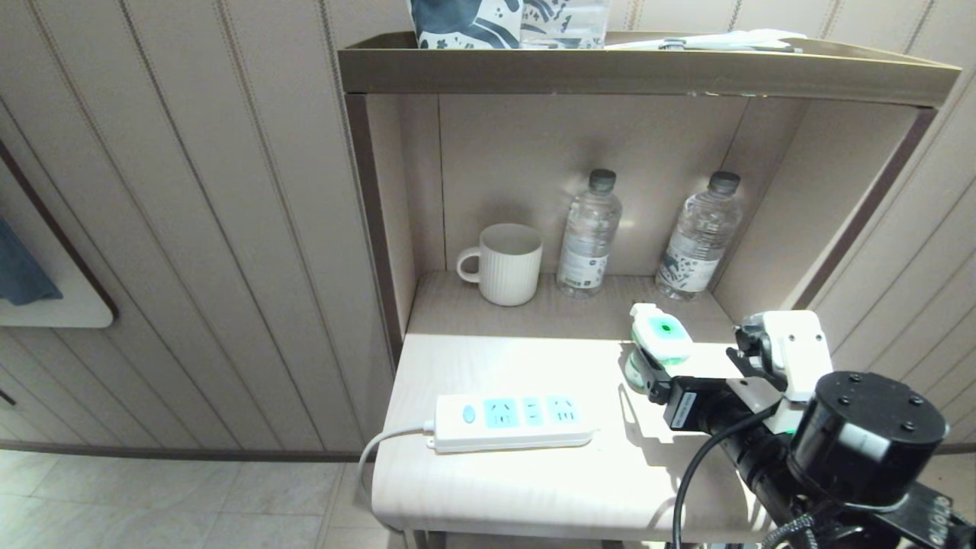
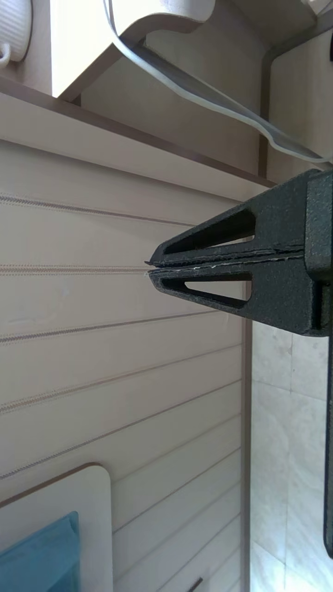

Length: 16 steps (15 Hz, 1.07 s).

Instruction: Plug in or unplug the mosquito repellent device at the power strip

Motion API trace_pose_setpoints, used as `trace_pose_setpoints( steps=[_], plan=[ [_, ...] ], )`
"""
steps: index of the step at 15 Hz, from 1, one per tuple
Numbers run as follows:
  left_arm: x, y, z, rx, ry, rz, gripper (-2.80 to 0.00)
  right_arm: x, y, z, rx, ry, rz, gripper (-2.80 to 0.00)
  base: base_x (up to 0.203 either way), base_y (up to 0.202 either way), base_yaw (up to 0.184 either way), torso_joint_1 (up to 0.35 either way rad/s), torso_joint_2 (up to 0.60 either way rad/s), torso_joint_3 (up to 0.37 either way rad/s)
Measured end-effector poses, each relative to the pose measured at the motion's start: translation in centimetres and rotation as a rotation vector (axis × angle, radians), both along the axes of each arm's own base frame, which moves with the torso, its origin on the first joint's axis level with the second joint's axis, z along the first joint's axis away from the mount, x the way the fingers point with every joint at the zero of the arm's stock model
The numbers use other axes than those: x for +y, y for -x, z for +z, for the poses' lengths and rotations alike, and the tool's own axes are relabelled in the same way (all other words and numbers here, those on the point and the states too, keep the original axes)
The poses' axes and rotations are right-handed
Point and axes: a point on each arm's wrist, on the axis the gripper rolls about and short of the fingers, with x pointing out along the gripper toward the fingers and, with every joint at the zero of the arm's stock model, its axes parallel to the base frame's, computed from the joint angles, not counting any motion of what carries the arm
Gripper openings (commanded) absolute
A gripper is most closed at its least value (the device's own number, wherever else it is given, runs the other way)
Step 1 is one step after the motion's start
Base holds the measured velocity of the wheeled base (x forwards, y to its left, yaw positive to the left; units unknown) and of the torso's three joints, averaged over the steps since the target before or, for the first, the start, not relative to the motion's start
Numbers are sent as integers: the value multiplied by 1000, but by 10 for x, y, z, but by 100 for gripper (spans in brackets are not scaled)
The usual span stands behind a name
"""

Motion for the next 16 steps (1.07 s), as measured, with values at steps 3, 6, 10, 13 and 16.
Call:
trace_pose_setpoints(
  steps=[3,6,10,13,16],
  plan=[
    [0,0,0,0,0,0,-280,3,-5,-5,-20,0,-16,0,0,0,0,0,0,0],
    [0,0,0,0,0,0,-280,4,-6,-11,-8,11,-20,0,0,0,0,0,0,0],
    [0,0,0,0,0,0,-280,4,-6,-13,-2,16,-21,0,0,0,0,0,0,0],
    [0,0,0,0,0,0,-280,4,-7,-12,-5,17,-21,0,0,0,0,0,0,0],
    [0,0,0,0,0,0,-280,7,-12,-9,-19,29,-23,0,0,0,0,0,0,0]
  ],
)
